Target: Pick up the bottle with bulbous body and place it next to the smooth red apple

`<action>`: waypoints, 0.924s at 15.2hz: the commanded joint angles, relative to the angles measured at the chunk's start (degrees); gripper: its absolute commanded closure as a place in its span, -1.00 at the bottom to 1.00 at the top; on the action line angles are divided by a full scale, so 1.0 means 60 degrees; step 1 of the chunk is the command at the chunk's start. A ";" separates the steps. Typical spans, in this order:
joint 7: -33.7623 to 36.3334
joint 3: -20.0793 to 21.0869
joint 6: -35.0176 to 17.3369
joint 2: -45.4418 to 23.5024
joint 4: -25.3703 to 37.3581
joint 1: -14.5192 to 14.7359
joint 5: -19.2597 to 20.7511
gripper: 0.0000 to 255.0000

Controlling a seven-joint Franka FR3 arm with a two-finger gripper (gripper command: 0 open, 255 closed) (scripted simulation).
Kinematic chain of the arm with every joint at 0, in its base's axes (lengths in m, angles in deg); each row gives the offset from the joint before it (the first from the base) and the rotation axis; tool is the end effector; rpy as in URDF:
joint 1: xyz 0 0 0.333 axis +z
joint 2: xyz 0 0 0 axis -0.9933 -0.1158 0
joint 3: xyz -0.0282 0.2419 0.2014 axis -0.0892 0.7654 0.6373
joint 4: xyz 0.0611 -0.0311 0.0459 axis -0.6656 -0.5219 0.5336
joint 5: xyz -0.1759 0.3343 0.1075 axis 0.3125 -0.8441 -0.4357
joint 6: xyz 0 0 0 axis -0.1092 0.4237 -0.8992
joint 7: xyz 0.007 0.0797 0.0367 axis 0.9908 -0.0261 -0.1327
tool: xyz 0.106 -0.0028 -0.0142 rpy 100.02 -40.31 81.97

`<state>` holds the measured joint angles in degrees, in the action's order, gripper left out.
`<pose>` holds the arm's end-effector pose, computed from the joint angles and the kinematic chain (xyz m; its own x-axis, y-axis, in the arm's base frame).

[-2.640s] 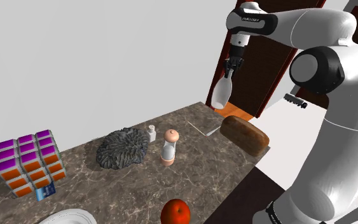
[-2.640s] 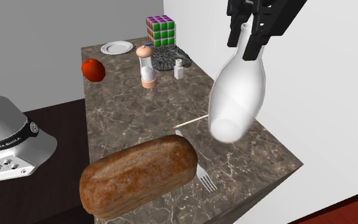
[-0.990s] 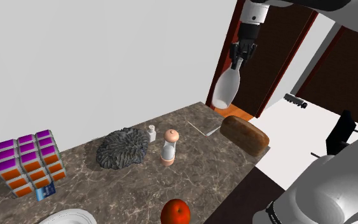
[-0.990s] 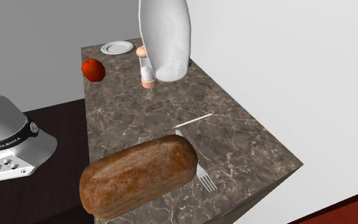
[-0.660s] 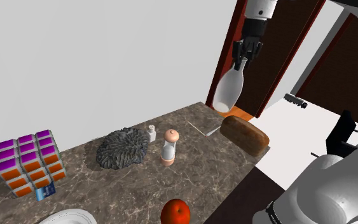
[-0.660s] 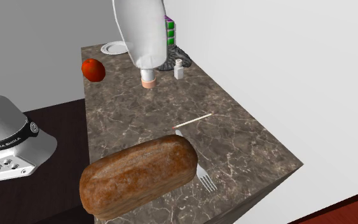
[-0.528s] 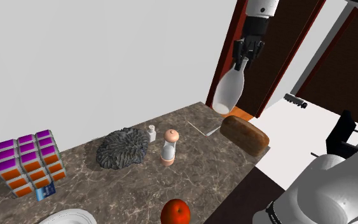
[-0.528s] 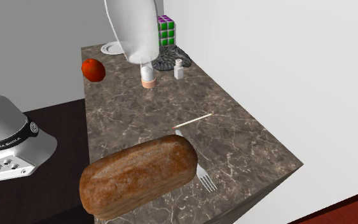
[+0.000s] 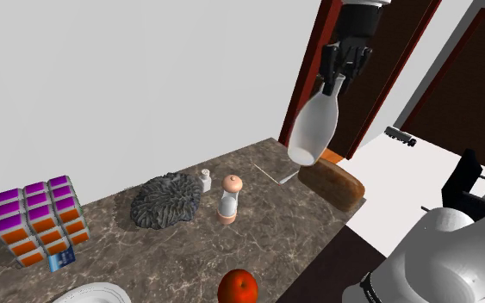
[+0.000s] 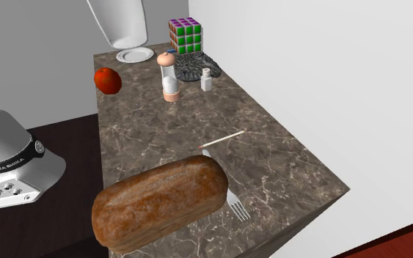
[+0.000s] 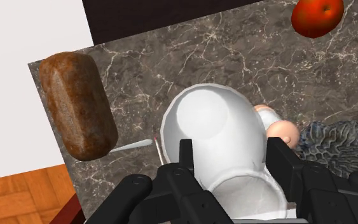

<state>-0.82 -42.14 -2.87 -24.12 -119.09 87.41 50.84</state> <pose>0.3595 0.0406 0.7182 0.9830 -0.1647 -0.0814 -0.1626 -0.9862 0.0311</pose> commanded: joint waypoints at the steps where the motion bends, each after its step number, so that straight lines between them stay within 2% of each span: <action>1: 0.0410 0.0282 0.0301 0.0295 0.0005 0.0099 -0.0180 1.00; 8: 0.1888 0.1322 0.1136 0.0743 0.0458 0.0392 -0.0921 1.00; 14: 0.1814 0.1321 0.0383 0.1249 -0.0799 0.0423 -0.0962 1.00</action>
<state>10.09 -34.26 0.26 -17.00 -122.71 89.92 45.11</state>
